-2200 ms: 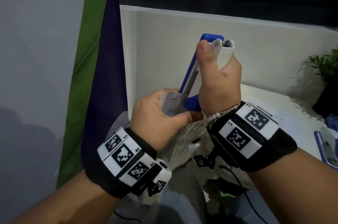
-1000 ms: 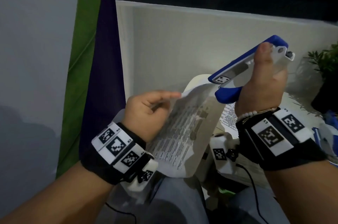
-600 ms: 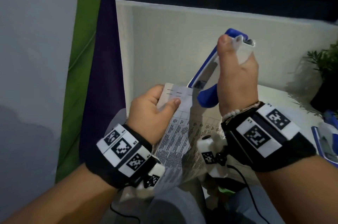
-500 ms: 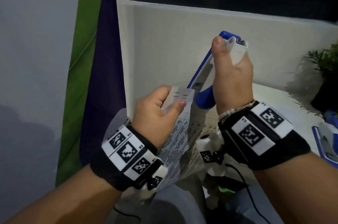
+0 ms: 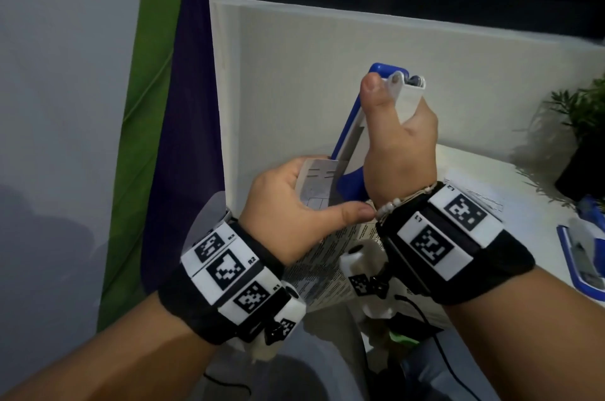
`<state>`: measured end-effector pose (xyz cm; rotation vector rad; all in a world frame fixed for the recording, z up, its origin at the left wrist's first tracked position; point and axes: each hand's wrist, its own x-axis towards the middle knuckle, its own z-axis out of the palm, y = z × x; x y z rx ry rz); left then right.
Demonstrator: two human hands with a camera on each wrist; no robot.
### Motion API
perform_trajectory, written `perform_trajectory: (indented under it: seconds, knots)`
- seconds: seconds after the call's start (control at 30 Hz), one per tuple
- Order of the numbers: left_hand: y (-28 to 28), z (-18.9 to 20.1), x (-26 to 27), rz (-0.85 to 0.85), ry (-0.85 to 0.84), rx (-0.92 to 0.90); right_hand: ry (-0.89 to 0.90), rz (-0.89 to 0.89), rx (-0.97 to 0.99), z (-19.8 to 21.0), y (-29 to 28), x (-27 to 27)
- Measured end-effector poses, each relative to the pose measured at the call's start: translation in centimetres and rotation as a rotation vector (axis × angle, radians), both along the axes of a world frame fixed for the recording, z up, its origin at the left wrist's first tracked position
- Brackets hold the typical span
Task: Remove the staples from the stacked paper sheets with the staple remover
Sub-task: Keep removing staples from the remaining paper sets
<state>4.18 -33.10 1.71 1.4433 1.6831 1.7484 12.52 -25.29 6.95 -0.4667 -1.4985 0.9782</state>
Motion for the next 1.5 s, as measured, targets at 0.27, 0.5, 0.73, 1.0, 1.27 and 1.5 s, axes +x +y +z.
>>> perform_trajectory:
  seconds: [0.27, 0.5, 0.73, 1.0, 1.27, 1.5]
  knots:
    - [0.0, -0.7, 0.6, 0.163, 0.246, -0.057, -0.026, 0.008, -0.023, -0.7, 0.3, -0.4]
    - [0.1, -0.8, 0.5, 0.103, 0.117, -0.114, -0.020, -0.024, -0.045, -1.1, 0.6, -0.5]
    - [0.5, -0.8, -2.2, 0.039, 0.137, -0.130, 0.054, -0.101, -0.129, -0.7, 1.8, 1.3]
    - [1.2, -1.5, -2.1, 0.085, 0.114, 0.160, 0.208, -0.237, -0.216, -0.6, 3.4, 3.2]
    - [0.9, -1.9, -2.2, 0.076, 0.354, 0.270, 0.212, -0.241, -0.182, -1.1, 3.2, 3.8]
    - [1.0, -0.7, -1.7, 0.123, -0.030, 0.006, 0.180, -0.154, -0.095, -0.6, 2.8, 3.6]
